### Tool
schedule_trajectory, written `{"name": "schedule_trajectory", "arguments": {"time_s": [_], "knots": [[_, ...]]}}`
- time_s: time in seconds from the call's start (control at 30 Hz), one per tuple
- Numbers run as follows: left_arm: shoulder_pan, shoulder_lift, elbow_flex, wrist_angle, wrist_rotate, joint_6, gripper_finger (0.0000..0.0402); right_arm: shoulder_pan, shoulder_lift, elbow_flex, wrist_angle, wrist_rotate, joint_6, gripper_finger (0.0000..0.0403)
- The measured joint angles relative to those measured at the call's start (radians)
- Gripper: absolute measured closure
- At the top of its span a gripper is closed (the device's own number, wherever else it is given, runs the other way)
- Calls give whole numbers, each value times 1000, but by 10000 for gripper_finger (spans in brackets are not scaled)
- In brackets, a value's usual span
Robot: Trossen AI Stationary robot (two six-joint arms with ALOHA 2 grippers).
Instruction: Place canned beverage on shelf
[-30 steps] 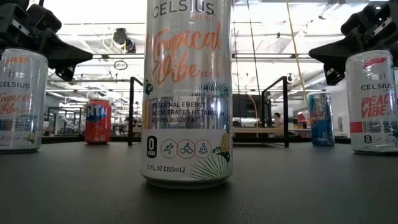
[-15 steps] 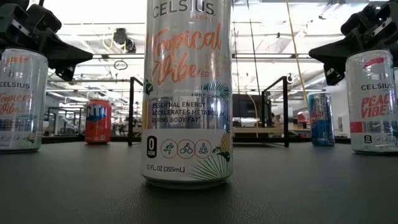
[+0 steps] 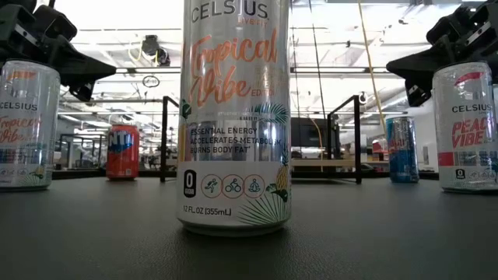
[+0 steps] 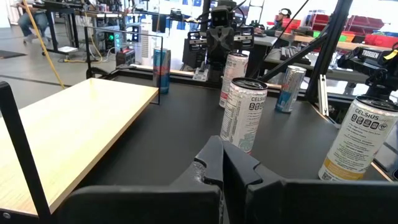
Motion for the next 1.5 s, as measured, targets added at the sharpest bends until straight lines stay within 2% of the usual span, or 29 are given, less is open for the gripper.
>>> {"name": "schedule_trajectory", "arguments": {"time_s": [0.93,1.3,1.5], "knots": [[0,0,0,0,0,0,402,0,0,0,0,0,0,403],[0,0,0,1,-46,1,402,0,0,0,1,0,0,403],[0,0,-1,7,-47,-5,402,0,0,0,64,0,0,403]]}}
